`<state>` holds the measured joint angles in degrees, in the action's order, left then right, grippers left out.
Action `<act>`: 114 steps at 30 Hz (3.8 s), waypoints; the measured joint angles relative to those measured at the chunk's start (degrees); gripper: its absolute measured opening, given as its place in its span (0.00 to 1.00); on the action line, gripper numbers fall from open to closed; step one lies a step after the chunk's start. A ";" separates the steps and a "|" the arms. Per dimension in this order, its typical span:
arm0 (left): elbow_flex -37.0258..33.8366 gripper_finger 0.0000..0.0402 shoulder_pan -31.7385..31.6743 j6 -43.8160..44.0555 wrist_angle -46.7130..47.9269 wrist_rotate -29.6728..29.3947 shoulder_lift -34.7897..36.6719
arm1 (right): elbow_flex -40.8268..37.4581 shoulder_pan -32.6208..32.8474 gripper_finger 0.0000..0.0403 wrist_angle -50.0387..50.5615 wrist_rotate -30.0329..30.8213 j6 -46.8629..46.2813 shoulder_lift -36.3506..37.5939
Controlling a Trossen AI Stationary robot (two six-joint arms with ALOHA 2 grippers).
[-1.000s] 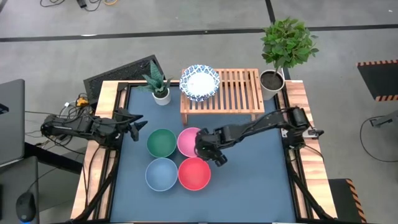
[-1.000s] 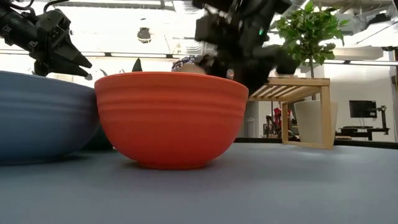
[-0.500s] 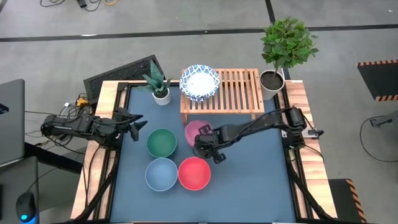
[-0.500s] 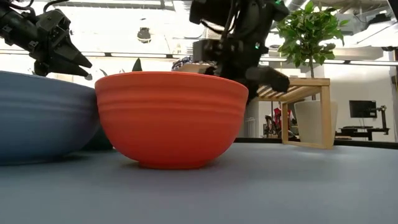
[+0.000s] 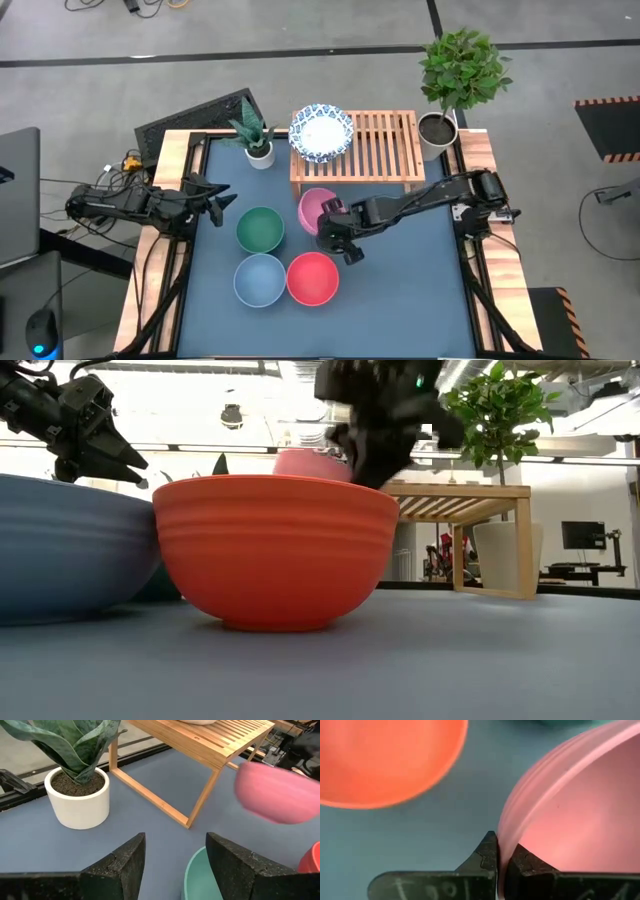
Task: Place and stack bowls onto a shelf
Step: Put the pink bowl on the shelf, then stack the orange bowl on top of the pink bowl on the shelf
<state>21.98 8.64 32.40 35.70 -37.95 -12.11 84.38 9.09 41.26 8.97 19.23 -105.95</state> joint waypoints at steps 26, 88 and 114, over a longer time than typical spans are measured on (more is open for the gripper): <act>0.00 0.48 0.00 -0.02 -0.02 -0.75 -0.01 | 2.65 -2.92 0.06 14.44 19.34 -5.68 27.07; 0.00 0.48 0.00 0.28 0.02 -2.10 0.01 | 17.68 -18.31 0.57 29.23 7.86 -21.47 20.63; 0.00 0.48 0.00 0.44 0.00 -0.96 -0.01 | 14.07 2.22 0.57 14.67 -5.79 -41.84 -11.00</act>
<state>21.98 8.64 32.84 35.70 -38.92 -12.12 98.44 11.32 55.93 3.19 -22.61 -116.94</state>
